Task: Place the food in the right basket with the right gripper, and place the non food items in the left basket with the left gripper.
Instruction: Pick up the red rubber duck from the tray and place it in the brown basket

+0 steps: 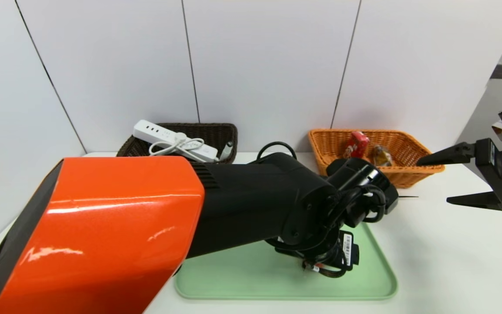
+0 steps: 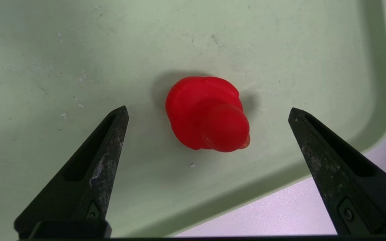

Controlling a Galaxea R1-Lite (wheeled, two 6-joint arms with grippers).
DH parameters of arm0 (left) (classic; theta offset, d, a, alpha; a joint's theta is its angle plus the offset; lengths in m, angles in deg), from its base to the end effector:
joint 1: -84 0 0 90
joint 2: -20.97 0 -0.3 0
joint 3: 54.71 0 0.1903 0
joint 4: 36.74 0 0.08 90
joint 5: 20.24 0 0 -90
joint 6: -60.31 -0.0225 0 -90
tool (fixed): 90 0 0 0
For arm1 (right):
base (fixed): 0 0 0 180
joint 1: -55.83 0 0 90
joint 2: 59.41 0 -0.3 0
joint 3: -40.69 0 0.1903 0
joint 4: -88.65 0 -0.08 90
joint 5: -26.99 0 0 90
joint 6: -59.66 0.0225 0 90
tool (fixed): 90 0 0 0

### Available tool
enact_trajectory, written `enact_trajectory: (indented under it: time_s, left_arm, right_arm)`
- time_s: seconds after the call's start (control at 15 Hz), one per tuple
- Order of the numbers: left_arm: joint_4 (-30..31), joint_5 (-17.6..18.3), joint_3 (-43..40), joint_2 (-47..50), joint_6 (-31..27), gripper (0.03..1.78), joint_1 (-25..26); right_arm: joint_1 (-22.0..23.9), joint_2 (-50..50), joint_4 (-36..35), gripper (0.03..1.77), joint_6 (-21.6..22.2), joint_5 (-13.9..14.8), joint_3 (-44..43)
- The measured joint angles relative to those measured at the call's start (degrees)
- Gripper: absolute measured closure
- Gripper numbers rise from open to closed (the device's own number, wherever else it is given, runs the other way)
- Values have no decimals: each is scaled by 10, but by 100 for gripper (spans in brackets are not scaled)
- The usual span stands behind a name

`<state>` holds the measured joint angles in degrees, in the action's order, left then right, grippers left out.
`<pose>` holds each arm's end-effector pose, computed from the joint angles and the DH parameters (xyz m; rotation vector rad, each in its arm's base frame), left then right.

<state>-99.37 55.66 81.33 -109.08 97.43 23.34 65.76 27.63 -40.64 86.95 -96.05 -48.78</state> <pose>0.2195 -0.3794 0.1645 0.0328 0.9831 -0.4407 0.2389 -0.0294 0.2339 0.7554 0.8750 0.1862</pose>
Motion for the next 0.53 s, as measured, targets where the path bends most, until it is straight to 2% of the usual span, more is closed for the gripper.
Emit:
enact_trajectory:
  time_s: [0.4, 0.53]
  left_arm:
    - [2, -7, 0, -8, -35, 12, -6]
    - [3, -26, 0, -11, -43, 12, -6]
  right_arm:
    - [0, 0, -1, 9, 0, 0, 0]
    - [0, 0, -1, 9, 0, 0, 0]
